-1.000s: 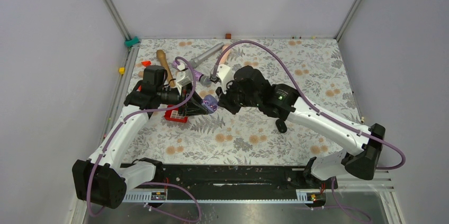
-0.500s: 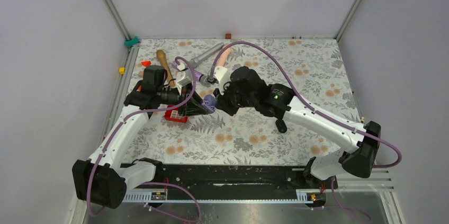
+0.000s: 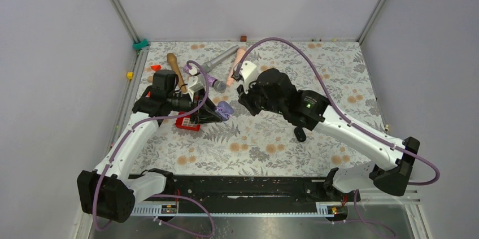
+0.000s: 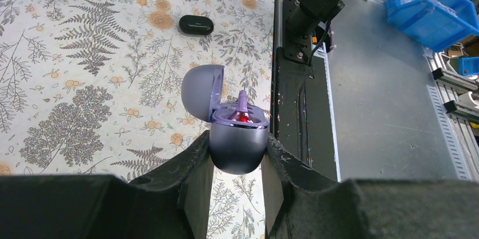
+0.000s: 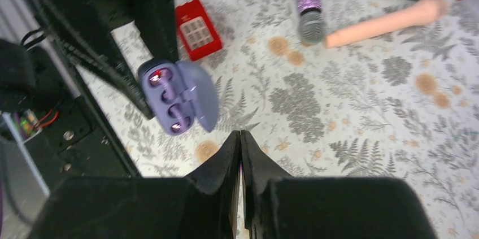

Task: Insert the wireless bluetooth earbuds into the charging case
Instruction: Close the charging case at the center of the board.

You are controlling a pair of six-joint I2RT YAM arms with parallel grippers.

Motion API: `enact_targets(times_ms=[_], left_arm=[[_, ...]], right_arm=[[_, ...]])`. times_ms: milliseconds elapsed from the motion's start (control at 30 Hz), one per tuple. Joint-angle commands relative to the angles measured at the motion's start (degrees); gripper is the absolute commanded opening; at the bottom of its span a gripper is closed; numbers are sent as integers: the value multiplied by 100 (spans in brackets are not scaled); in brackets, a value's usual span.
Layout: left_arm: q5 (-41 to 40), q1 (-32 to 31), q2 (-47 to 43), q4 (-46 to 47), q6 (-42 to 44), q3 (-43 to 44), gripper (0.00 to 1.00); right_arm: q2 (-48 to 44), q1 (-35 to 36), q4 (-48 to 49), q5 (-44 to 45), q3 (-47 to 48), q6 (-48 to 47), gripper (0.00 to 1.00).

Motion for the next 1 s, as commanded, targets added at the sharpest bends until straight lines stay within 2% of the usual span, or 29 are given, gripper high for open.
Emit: enact_targets(times_ms=[0, 333, 733, 867, 967], left_arm=[[299, 29, -84, 262, 32, 22, 22], [527, 29, -128, 290, 29, -21, 22], [421, 20, -71, 270, 64, -19, 22], [341, 20, -17, 254, 84, -1, 22], [201, 22, 1, 248, 71, 31, 21]], right_arm=[[-50, -137, 535, 777, -58, 107, 9], [361, -164, 588, -154, -135, 278, 11], [184, -164, 169, -2191, 76, 391, 11], [18, -168, -79, -2179, 250, 264, 11], [-117, -179, -190, -1556, 308, 35, 14]])
